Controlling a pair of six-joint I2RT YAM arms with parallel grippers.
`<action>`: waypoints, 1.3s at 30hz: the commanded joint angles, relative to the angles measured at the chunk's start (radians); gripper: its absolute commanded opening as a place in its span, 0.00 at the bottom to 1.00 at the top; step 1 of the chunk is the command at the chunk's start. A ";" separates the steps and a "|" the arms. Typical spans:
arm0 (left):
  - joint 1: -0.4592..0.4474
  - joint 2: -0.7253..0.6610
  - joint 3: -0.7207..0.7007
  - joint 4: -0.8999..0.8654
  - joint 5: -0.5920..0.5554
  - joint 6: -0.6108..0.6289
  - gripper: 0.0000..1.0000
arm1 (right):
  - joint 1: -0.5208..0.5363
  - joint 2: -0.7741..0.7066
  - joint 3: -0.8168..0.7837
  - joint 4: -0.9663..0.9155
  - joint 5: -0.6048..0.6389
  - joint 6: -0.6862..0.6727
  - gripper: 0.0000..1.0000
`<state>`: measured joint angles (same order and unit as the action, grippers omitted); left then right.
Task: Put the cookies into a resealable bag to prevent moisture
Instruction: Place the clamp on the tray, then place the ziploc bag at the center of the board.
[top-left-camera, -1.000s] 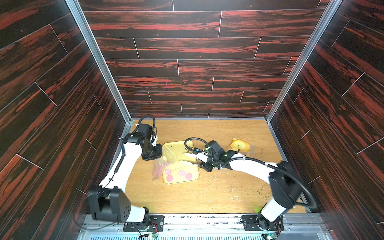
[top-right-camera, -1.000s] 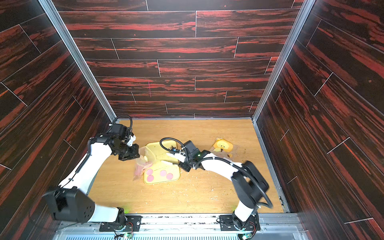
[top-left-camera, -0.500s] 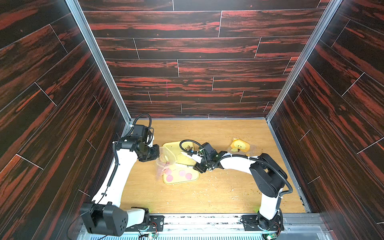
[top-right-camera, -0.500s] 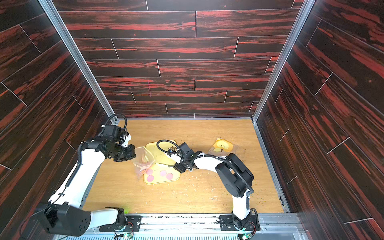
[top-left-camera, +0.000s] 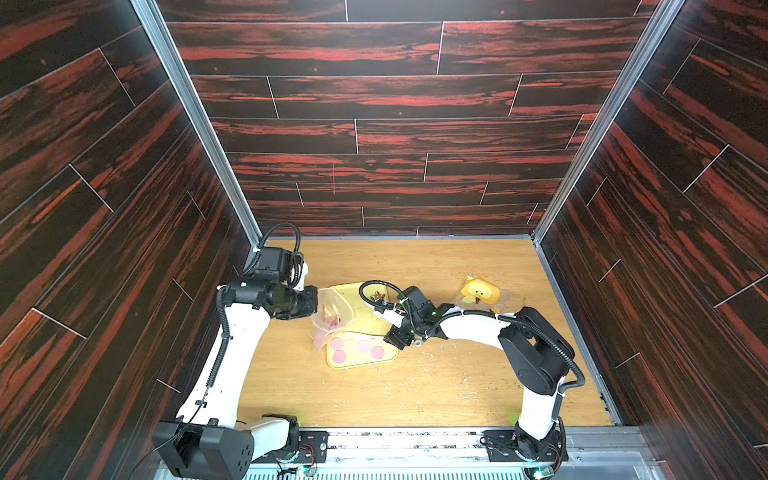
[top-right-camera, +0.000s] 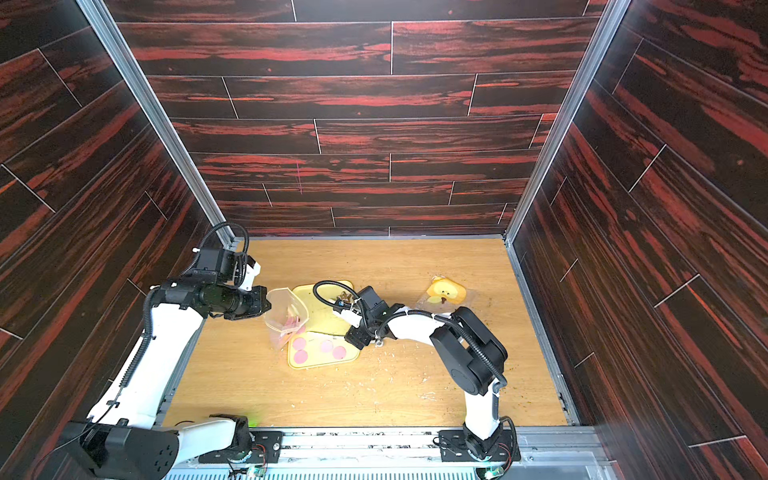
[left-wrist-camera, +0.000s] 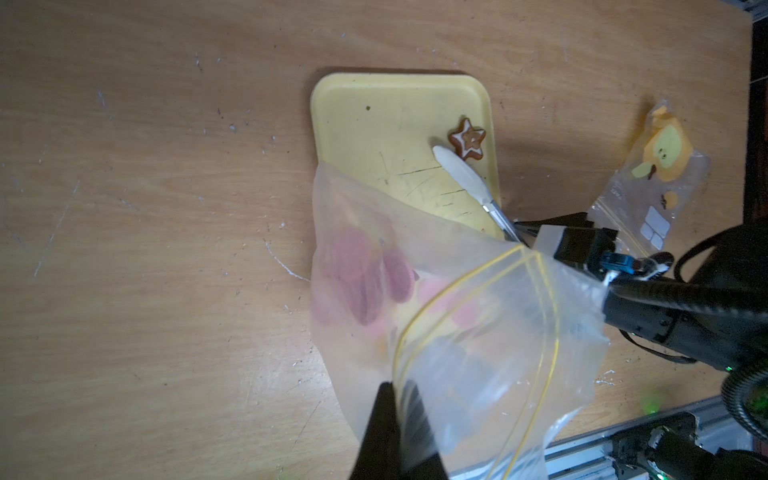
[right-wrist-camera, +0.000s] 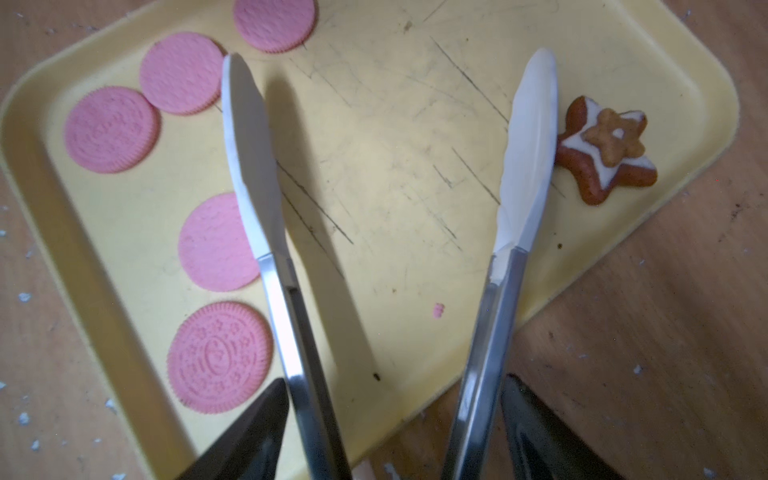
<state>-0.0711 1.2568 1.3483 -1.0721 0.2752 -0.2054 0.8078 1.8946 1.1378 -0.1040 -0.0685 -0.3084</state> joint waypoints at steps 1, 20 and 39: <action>0.004 -0.005 0.029 0.001 0.032 0.036 0.00 | 0.002 -0.049 0.008 -0.012 -0.026 -0.014 0.82; -0.278 0.210 0.361 -0.014 0.144 0.219 0.00 | -0.231 -0.740 -0.259 0.011 -0.088 0.029 0.80; -0.468 0.922 1.165 -0.284 0.552 0.550 0.00 | -0.367 -0.908 -0.363 0.064 -0.203 0.064 0.75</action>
<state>-0.5297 2.1185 2.3863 -1.2003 0.7242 0.2165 0.4713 0.9653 0.7876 -0.0849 -0.2230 -0.2520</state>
